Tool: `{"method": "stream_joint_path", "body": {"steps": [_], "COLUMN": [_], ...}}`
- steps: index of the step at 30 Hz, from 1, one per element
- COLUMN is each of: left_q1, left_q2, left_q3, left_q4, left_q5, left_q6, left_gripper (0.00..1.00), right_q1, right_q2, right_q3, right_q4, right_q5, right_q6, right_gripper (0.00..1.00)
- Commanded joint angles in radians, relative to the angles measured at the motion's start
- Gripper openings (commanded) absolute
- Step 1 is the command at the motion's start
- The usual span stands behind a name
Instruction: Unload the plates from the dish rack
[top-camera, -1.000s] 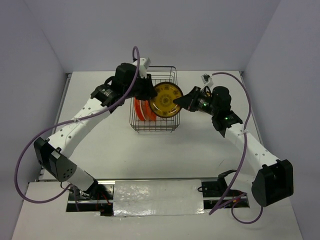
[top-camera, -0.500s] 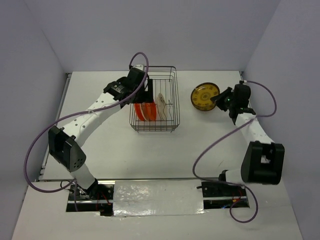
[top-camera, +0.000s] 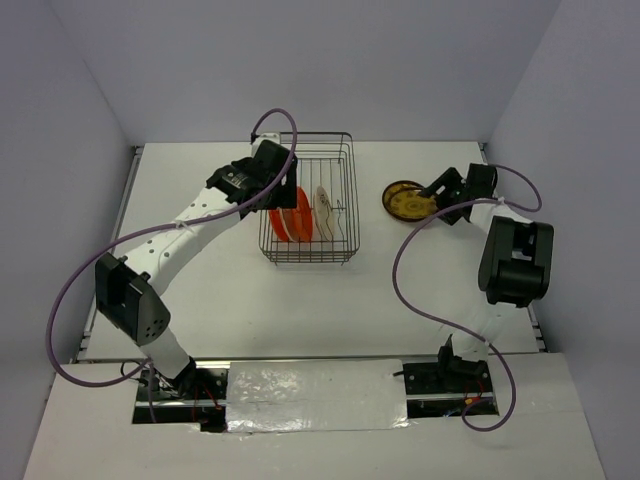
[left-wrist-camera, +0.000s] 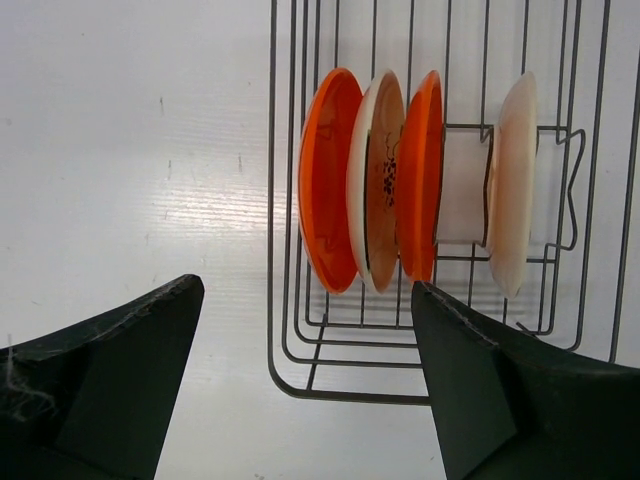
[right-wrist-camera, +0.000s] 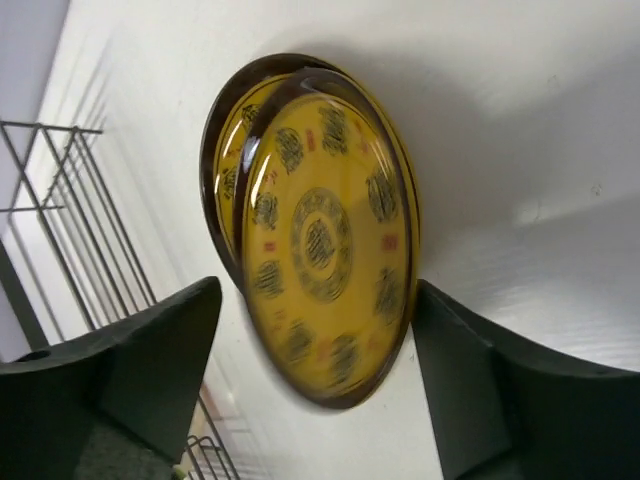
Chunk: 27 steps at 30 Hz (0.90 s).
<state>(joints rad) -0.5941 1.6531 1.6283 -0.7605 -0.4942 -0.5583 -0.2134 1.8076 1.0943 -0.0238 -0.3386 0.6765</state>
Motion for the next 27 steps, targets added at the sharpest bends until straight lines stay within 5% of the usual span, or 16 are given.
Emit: {"method": "stream_joint_path", "body": {"steps": [1,2,6,20,27], "left_q1": [0.011,0.013,0.020,0.027,0.040], "left_q2": [-0.035,-0.030,-0.004,0.310,0.313], "left_q3": [-0.005,-0.002,0.024,0.269,0.220], "left_q4": [-0.003,-0.006,-0.025,-0.146,-0.132], "left_q5": [-0.052,-0.058,-0.063,-0.144,-0.149], "left_q6": [-0.008,-0.008,-0.006,-0.006,-0.040], "left_gripper": [0.97,0.96,0.95,0.69,0.60], "right_q1": [0.054,0.074,0.147,0.335,0.378], "right_q2": [-0.001,0.021,0.082,-0.399,-0.602], "right_q3": [0.120,0.195,0.337,-0.013,-0.116], "right_q4": [-0.167,-0.235,-0.471,-0.380,-0.349], "right_q5": [0.146,0.212,0.456,0.492,0.446], "right_q6": [-0.070,-0.107,-0.144,-0.163,-0.178], "right_gripper": [0.84,1.00,1.00,1.00,1.00]}}
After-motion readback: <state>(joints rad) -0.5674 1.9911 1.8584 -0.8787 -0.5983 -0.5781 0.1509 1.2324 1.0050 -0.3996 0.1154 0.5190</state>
